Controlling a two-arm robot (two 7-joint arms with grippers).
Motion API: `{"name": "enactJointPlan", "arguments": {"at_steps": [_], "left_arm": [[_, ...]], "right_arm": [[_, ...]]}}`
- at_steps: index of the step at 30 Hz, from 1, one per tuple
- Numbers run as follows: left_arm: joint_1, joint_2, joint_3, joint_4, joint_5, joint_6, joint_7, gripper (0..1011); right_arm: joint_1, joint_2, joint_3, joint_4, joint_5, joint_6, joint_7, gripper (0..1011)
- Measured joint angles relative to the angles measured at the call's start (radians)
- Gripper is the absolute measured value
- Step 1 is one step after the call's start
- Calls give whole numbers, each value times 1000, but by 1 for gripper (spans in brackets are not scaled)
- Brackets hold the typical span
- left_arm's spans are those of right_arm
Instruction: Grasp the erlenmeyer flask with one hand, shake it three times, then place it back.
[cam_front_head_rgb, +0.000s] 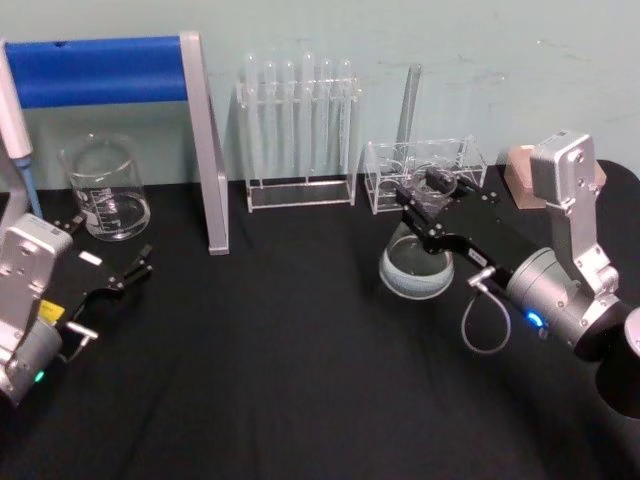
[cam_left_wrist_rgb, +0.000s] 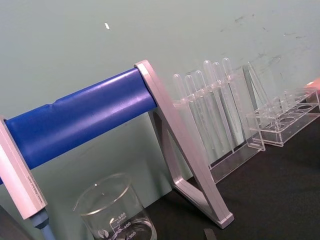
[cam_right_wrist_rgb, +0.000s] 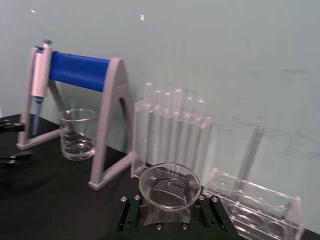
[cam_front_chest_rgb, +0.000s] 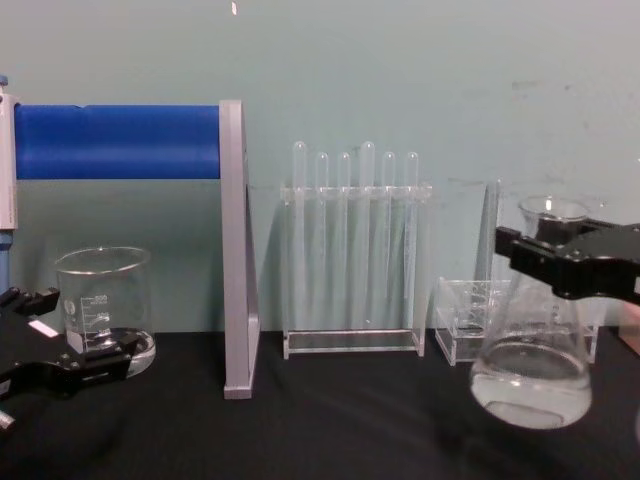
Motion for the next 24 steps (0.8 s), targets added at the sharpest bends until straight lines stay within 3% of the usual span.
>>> {"name": "enactJointPlan", "arguments": {"at_steps": [12,24], "left_arm": [[0,0,0,0,0,0,0,1001],[0,0,0,0,0,0,0,1001]], "right_arm": [[-19,11,-42,-33,18,7,31,452],[-19,17,-55,-32,25,4,32,452]]}}
